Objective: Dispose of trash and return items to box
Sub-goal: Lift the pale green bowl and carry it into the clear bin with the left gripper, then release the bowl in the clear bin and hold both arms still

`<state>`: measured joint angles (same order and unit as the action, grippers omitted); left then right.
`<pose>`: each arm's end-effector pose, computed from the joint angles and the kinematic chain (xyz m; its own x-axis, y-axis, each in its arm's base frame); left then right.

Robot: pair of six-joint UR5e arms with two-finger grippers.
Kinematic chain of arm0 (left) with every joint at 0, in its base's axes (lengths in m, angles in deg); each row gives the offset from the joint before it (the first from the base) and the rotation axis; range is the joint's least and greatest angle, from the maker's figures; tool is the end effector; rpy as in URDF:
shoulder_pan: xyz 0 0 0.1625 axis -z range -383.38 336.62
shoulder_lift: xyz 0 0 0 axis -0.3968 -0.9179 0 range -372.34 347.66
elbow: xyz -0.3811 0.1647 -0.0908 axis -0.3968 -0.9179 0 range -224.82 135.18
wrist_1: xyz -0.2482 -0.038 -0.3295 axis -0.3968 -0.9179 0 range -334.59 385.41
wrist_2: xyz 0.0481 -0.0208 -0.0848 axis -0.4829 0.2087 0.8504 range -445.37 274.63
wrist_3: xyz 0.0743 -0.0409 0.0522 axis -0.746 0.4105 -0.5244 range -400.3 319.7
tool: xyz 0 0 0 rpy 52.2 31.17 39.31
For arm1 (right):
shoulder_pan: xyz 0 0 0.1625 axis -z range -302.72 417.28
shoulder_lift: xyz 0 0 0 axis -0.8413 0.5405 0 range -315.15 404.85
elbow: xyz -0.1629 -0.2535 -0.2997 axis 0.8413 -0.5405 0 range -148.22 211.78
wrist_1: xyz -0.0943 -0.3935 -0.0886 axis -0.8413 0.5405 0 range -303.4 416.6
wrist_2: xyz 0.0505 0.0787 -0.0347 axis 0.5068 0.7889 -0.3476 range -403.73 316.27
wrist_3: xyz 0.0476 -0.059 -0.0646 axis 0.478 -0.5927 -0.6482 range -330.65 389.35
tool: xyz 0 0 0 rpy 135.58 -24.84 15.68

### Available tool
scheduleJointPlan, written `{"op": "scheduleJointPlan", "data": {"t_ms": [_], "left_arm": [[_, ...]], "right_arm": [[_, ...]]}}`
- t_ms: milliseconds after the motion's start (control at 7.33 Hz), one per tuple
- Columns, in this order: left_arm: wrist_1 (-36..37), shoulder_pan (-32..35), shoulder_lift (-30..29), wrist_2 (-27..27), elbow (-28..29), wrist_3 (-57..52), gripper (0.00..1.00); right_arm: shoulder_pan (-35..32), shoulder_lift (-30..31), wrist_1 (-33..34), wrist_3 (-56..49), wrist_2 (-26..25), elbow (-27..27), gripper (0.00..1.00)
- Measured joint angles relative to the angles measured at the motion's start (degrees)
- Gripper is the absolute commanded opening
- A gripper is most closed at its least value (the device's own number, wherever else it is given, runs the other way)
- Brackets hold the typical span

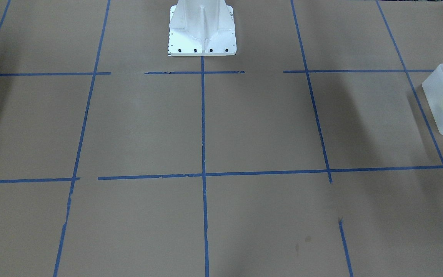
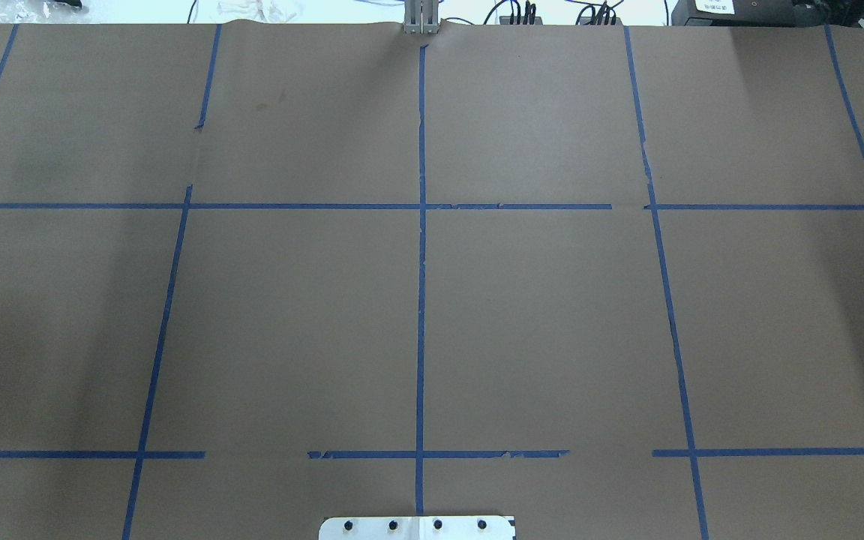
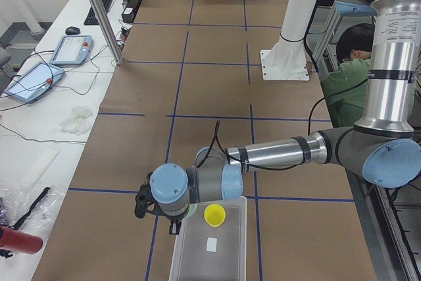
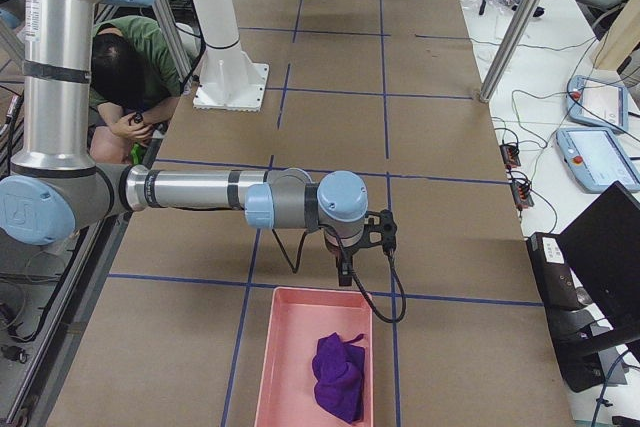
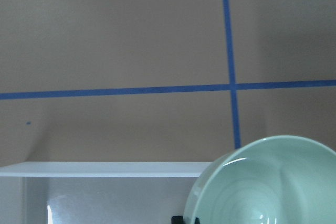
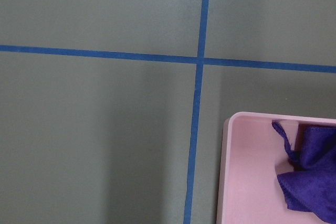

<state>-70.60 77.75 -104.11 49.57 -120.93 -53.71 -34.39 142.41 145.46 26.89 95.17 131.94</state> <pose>-0.1561 -0.4669 0.7502 0.7060 0.0218 -0.7079 0.0288 0.9978 0.0594 0.0710 -0.4378 0.6249 0.6591 -0.0728 0.7485 -0.0006 0.9953 0.0973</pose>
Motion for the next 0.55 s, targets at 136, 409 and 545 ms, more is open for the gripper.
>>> {"op": "scheduleJointPlan", "data": {"t_ms": [136,409,545], "left_arm": [[-2.9,1.0,0.3,-1.9,3.9,-0.9,0.00],[-9.9,1.6,3.3,-3.4,9.1,-1.3,0.49],[-12.9,1.7,4.9,-3.6,10.0,-1.3,0.99]], "right_arm": [[0.0,0.0,0.0,0.0,0.0,0.0,1.00],[0.0,0.1,0.0,-0.1,-0.3,0.0,1.00],[0.0,0.1,0.0,-0.1,-0.4,0.0,1.00]]}}
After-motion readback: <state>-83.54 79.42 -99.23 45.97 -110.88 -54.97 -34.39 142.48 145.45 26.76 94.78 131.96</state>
